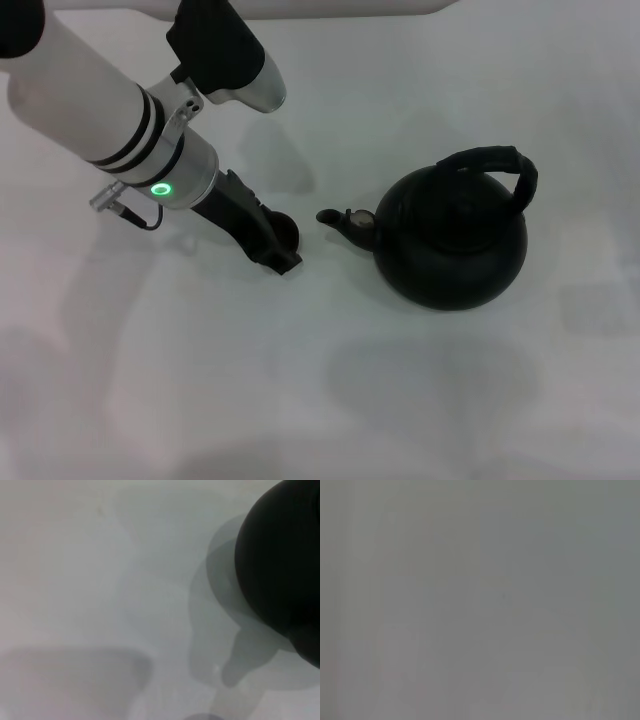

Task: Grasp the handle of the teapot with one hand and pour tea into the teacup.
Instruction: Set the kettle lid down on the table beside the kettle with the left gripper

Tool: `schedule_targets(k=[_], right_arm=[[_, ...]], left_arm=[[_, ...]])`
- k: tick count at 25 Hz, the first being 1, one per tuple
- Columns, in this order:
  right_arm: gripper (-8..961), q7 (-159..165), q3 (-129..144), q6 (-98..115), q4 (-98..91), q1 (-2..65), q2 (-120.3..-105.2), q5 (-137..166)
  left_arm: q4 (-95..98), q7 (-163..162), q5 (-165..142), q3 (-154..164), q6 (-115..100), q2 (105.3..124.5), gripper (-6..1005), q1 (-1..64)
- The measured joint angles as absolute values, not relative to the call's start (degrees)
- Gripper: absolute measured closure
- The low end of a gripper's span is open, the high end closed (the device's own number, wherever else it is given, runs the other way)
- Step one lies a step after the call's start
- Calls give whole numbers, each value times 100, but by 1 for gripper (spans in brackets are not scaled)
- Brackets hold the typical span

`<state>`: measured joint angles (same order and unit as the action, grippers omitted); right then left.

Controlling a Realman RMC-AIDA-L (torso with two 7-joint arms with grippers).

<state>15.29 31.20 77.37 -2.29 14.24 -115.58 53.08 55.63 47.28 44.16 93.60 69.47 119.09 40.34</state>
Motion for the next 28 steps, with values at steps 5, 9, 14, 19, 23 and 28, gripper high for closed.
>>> schedule_targets(k=[5,9,14,19,23,28], right_arm=[[92,1529,3120,7739,-229,1424,-11558,5308],[92,1529,3120,7737,-229,1424,-11558,5308],[92,1529,3120,7735,-229,1424,-11558,5308],[92,1529,3120,7737,-229,1424,-11557,5308],[92,1529,3120,7737,-229,1424,-11558,5308],[93,1529,3120,7733,-229,1424,-11557,5309]], left_arm=[[5542,4728,4403,9360,6961,11909,296,4034],[5538,4728,4398,9360,6961,11909,296,4034],[5537,4728,4383,9360,6967,11909,295,4033],[5536,4728,4379,9382,6948,11909,260,4021],[5537,4720,4377,9409,6935,11909,214,4016],[5578,4733,4398,9414,6921,11909,200,3993]])
